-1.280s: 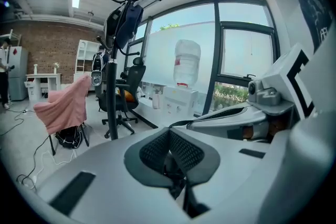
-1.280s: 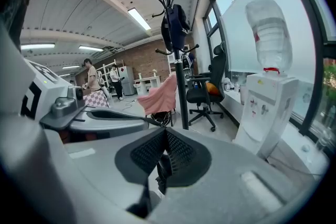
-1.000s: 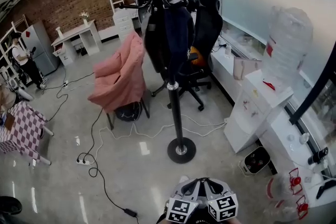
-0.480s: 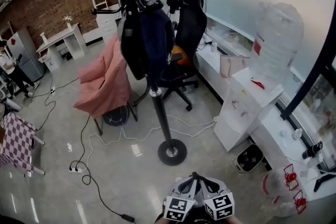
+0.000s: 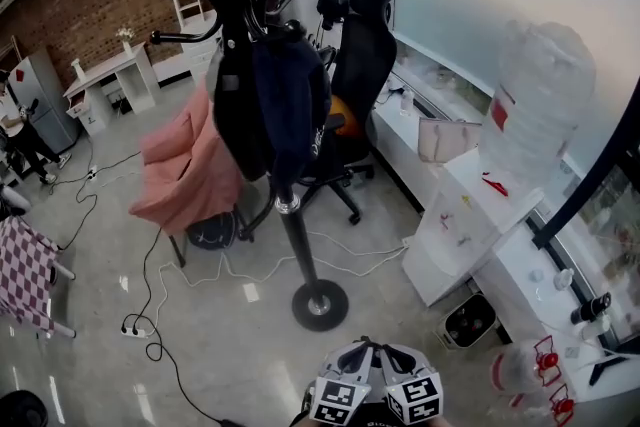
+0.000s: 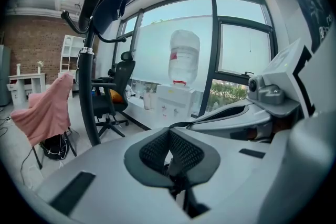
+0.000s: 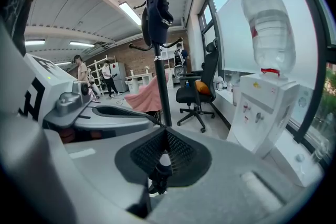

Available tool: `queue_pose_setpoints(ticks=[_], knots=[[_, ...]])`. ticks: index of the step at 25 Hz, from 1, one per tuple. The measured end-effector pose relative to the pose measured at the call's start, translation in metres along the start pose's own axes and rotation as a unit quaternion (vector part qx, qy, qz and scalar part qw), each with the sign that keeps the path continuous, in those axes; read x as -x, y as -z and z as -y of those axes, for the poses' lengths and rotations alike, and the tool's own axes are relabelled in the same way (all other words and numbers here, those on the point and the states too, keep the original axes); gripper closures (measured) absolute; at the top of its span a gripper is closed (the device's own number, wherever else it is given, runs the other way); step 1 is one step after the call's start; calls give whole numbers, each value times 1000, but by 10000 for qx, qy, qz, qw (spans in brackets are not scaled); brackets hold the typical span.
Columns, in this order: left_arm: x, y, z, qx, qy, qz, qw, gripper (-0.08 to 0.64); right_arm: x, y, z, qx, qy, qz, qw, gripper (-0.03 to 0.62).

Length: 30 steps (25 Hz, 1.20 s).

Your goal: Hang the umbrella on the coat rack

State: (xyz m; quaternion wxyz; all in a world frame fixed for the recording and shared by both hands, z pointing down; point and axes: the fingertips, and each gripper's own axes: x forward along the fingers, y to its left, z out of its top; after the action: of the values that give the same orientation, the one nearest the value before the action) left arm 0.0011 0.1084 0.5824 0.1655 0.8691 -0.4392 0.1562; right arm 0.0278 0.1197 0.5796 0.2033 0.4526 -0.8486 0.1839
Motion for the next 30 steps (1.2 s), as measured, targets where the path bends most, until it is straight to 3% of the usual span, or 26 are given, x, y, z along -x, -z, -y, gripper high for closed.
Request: queue_pose_setpoints(ticks=[13,30], knots=[[-52,-37,-43,-48,135,5,9999,551,-51,-42,41,-281,132,28,9995,588],[-89,-78,-95,-533,348,171,9978,551,-106,-91,65,-424,355,388,9977,588]])
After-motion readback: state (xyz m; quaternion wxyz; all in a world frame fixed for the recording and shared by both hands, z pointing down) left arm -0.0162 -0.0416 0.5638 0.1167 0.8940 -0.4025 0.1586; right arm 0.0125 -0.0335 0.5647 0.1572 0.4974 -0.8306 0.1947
